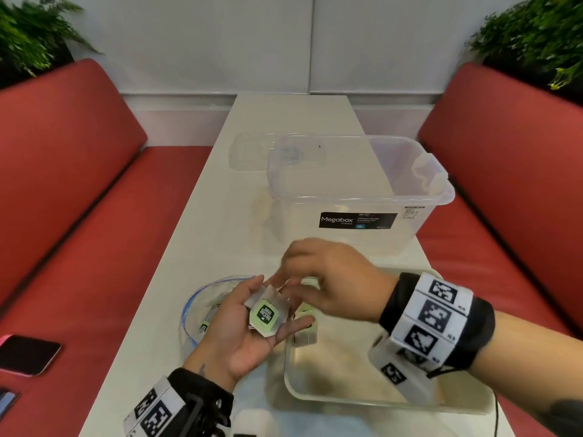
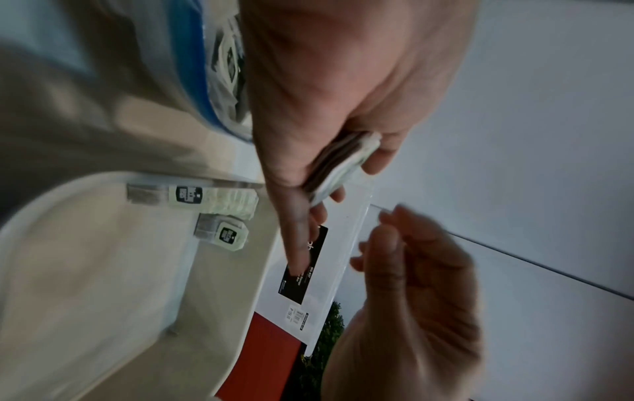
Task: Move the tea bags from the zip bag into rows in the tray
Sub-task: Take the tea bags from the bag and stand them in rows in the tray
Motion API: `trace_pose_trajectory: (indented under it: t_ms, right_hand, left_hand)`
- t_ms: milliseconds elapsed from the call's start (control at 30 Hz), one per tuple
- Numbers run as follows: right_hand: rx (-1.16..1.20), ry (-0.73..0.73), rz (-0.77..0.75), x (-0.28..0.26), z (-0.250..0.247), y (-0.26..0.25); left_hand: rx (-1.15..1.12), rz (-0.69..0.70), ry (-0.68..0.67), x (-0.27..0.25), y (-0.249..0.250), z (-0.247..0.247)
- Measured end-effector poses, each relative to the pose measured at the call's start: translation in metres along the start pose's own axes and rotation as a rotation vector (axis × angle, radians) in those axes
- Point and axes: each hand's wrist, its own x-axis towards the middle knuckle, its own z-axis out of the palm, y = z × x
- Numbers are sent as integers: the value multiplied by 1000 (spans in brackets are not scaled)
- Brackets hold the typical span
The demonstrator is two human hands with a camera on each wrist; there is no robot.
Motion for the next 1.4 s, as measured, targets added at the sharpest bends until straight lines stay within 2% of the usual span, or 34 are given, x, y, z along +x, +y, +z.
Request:
trace_pose_trajectory:
  t_ms: [67,133,233,500,567,633,700,733,833,933,1067,1400]
  right_hand:
    - [-40,-88,-167,0,6,-16]
    - [-157,-157,-259,0,12,-22]
    - [-253,-181,-294,-4,15,-25]
    - [-254,-208,-326,-17,18,-34]
    - [-167,-212,-263,-14,9,-36]
    - [-3,-176,-38,-9,-3,-36]
    - [237,-163,273,-5,-13,-30]
    - [334,-133,377,-2,-17,-26]
    - [452,-66,544,2,-24,-12]
    - [378,-78,591,2,-26,-3]
    - [288,-58,616,3,-27,0]
    - [57,-150,581,2,-38,2]
  left_hand:
    - [84,26,43,-2,-3,5]
    - [170,45,90,-7,-4,10]
    - [197,34,85,-13,-6,12]
    - [265,-84,-44,-20,-14,10]
    - [241,-100,-75,-18,-14,5]
    - [199,-84,-83,-16,-12,1]
    - [201,-12,-71,-15,-10,-3]
    - [218,33,-67,-15,-9,-3]
    - [331,181,-58,-17,-7,-5]
    - [552,302,-68,-18,-6,-7]
    - [806,341,-92,-20,-10,-3]
    - [876,352,-74,-16,-14,-2]
